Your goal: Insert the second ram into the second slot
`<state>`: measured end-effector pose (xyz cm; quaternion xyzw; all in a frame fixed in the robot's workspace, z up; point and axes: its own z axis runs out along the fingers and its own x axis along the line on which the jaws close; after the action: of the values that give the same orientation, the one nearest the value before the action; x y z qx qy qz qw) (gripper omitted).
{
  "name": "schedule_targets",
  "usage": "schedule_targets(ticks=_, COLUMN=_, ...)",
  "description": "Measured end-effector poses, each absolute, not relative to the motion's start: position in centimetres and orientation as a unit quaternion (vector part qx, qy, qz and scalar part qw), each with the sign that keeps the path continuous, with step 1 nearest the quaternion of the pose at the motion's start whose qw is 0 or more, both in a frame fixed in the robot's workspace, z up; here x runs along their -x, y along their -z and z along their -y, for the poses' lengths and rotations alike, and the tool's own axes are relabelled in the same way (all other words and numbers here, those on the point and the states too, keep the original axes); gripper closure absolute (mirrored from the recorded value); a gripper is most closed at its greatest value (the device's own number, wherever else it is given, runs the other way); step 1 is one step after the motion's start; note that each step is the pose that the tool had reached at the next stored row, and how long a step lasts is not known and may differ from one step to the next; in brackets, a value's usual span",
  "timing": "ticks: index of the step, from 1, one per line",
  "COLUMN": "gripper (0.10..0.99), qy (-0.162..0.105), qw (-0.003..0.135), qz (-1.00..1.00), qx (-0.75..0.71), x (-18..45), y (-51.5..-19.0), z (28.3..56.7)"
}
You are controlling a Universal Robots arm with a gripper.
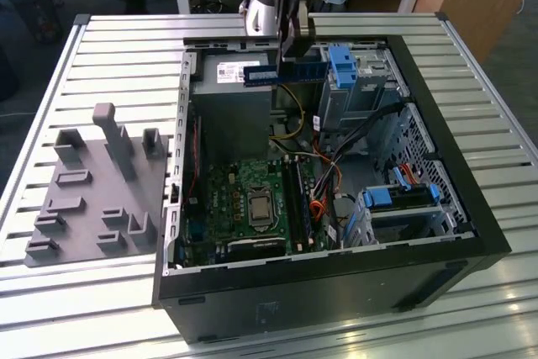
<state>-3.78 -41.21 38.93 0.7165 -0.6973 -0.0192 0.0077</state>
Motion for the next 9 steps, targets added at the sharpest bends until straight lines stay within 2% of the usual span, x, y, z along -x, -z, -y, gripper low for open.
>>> schedule_targets(ticks=9, gripper=0.949, qy=0.019, qw=0.008, qz=0.697, qx=-0.716, x=3.78, y=-38.93, z=41.41)
